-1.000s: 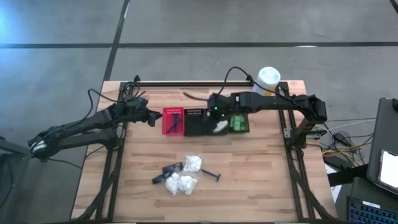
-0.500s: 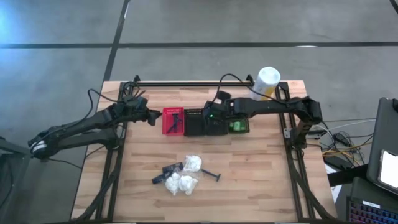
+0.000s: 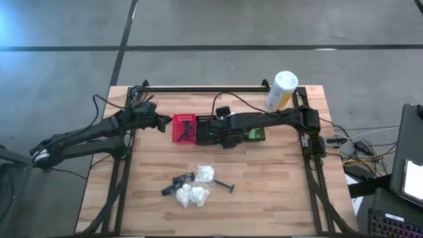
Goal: Pick & Place Travel size toiletries
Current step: Put the cotton pack into the middle black bin, then adjust the middle black bin, then put the cotton pack into the middle black bin
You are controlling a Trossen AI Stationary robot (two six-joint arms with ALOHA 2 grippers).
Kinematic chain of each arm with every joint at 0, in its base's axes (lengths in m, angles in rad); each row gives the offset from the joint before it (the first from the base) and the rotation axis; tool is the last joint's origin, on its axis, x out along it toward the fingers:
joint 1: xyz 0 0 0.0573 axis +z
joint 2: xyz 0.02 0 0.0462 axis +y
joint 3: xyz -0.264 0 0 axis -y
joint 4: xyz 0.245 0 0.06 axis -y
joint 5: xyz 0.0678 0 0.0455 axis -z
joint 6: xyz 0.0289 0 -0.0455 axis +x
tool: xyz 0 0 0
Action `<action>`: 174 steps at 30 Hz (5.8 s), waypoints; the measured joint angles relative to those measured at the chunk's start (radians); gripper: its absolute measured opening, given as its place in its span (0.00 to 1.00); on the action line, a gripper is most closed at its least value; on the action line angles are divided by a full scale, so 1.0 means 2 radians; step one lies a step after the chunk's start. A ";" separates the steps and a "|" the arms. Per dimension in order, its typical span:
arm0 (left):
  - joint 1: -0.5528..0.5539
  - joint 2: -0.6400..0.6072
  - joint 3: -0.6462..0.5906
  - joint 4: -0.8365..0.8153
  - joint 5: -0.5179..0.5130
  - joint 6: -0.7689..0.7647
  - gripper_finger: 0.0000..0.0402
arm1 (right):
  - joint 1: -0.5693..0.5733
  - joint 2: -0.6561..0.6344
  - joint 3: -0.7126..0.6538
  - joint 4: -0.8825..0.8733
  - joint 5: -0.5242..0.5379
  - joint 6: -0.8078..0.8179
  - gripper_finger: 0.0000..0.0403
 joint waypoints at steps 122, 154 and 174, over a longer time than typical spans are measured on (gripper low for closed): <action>0.000 0.000 0.000 0.146 -0.028 -0.004 0.30 | 0.063 -0.034 0.016 -0.033 -0.056 0.271 0.68; -0.001 0.000 0.000 0.142 -0.027 -0.004 0.30 | -0.003 -0.002 -0.002 0.016 -0.113 0.256 0.55; -0.001 0.000 0.000 0.142 -0.027 -0.004 0.30 | 0.042 -0.042 -0.010 0.021 -0.388 0.530 0.57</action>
